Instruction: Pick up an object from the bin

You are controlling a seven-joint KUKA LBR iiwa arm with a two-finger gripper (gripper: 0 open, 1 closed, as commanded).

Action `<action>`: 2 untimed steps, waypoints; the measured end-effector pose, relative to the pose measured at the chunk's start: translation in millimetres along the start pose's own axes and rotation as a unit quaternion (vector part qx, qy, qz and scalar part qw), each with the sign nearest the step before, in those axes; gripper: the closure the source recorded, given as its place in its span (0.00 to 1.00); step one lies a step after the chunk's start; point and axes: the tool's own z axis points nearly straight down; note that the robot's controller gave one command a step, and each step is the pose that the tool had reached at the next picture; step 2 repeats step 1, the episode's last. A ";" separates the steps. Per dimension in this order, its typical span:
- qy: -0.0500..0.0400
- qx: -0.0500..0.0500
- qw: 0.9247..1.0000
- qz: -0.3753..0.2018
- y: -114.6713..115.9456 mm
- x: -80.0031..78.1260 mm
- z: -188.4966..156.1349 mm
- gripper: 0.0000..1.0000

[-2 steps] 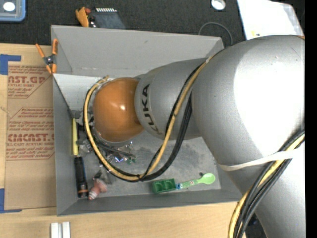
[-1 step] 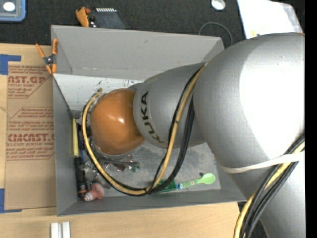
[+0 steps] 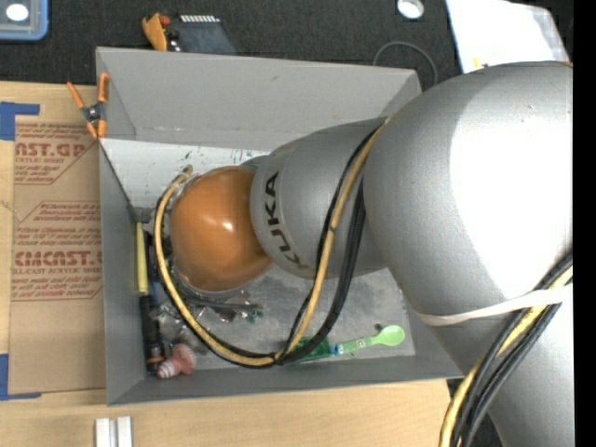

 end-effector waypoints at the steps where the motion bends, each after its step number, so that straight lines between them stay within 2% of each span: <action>1: 0.004 -0.002 1.000 0.000 2.1 2.5 -37.5 1.00; 2: 0.004 -0.002 1.000 0.000 2.1 2.5 -37.5 1.00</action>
Offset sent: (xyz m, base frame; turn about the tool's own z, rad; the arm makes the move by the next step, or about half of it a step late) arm -0.0031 -0.0010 0.0160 0.0000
